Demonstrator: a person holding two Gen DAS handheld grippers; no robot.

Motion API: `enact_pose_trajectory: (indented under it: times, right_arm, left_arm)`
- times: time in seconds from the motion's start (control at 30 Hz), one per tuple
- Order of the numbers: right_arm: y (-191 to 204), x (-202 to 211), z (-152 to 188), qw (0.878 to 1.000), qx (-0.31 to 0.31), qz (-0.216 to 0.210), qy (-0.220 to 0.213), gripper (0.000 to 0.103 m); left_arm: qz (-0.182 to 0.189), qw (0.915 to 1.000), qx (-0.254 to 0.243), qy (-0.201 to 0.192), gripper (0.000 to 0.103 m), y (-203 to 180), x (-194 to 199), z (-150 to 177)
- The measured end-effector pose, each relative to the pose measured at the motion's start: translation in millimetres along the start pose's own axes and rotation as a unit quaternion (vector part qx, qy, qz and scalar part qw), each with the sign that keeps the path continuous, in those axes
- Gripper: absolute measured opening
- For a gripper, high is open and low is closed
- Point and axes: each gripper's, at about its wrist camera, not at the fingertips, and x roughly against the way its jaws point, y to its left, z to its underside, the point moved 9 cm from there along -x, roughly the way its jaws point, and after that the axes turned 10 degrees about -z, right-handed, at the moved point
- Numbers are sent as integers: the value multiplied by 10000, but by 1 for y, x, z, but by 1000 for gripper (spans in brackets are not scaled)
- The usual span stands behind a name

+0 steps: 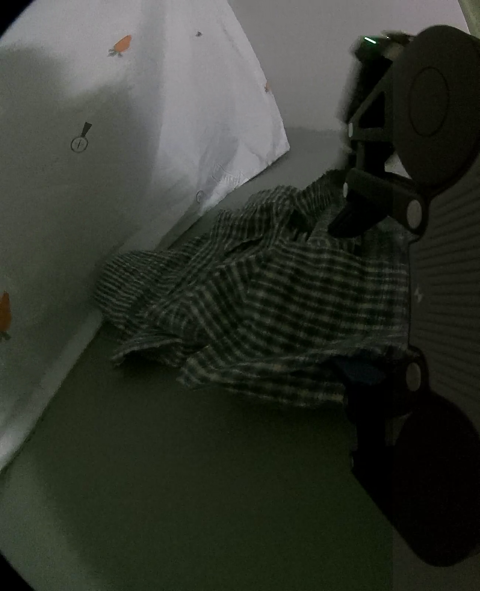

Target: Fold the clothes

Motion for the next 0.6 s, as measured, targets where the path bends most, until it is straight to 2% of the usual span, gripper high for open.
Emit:
enact_pose_trajectory:
  times: [0.1, 0.17, 0.23, 0.27, 0.37, 0.43, 0.47, 0.5, 0.53, 0.6]
  right_arm:
    - [16, -1, -25, 9986, 41, -391, -361, 4]
    - [26, 3, -33, 9951, -63, -769, -611, 15]
    - [29, 11, -31, 9936, -96, -886, -693, 23]
    - [28, 16, -29, 9945, 17, -743, -735, 23]
    - [11, 33, -18, 9955, 615, 149, -709, 23]
    - [0, 37, -8, 9909, 967, 711, -609, 23]
    - [-3, 36, -3, 9868, 1181, 961, -551, 25]
    - [-4, 33, 2, 9804, 1466, 1231, -460, 27]
    - [-4, 31, 9, 9715, 1801, 1499, -363, 35]
    - [3, 24, 19, 9461, 2563, 1968, -230, 42]
  left_arm:
    - [-239, 9995, -185, -134, 70, -4, 5, -1]
    - [-360, 9987, -302, -206, 70, -7, 7, -1]
    - [-339, 9973, -618, -189, 71, -18, 8, 4]
    - [-298, 9959, -845, -159, 71, -25, 7, 9]
    - [-175, 9881, -1524, -66, 75, -47, 6, 22]
    - [-93, 9803, -1973, -5, 83, -61, 5, 31]
    - [-52, 9756, -2196, 26, 83, -69, 5, 36]
    - [-10, 9703, -2418, 57, 83, -76, 4, 41]
    - [31, 9645, -2638, 88, 85, -83, 4, 45]
    - [-15, 9517, -3066, 139, 85, -90, -5, 56]
